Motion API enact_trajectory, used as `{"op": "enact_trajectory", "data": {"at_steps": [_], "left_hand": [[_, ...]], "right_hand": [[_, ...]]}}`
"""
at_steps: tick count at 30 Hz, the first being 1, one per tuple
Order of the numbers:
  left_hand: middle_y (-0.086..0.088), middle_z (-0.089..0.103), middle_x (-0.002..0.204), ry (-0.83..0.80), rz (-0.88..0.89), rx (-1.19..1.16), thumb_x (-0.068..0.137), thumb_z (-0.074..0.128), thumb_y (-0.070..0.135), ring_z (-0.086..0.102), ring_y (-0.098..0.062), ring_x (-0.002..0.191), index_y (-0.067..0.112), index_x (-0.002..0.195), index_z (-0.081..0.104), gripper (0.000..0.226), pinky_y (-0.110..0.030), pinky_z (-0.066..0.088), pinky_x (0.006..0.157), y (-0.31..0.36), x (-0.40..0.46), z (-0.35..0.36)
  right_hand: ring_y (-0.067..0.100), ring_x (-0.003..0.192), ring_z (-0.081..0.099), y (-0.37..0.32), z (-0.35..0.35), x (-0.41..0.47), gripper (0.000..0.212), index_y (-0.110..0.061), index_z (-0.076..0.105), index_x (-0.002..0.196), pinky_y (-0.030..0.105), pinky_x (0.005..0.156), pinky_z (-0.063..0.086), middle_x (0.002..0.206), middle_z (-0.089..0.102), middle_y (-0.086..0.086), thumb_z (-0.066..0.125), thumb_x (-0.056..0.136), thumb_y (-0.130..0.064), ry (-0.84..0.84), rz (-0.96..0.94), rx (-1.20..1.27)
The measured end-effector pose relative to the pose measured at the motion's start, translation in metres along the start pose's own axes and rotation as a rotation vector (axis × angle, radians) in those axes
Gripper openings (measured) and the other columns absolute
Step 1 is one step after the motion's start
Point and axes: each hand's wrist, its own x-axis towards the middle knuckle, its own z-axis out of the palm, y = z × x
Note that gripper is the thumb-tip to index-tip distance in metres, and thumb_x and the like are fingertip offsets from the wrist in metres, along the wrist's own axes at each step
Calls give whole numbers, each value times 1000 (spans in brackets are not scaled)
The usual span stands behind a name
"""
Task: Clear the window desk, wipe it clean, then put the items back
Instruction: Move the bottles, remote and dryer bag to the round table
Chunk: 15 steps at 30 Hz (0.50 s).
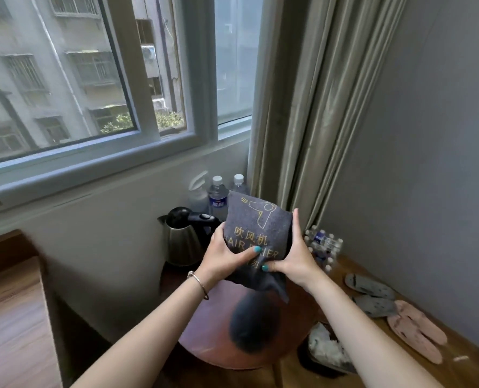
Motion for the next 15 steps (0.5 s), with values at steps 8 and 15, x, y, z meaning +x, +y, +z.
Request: {"op": "enact_trajectory", "data": {"at_steps": [8, 15], "left_hand": [[5, 63, 113, -83, -157, 104, 66, 86, 30, 59, -3, 100, 15, 121, 46, 70, -13, 45, 83, -34, 83, 51], [2, 67, 105, -89, -293, 140, 51, 61, 35, 64, -14, 100, 19, 110, 54, 61, -30, 51, 90, -72, 148, 77]], "right_hand": [[-8, 127, 32, 69, -39, 57, 144, -27, -9, 156, -5, 76, 36, 145, 23, -14, 85, 57, 19, 113, 100, 26], [-1, 135, 29, 134, -42, 100, 146, -28, -2, 156, -6, 82, 33, 146, 28, -11, 87, 50, 19, 210, 181, 99]]}}
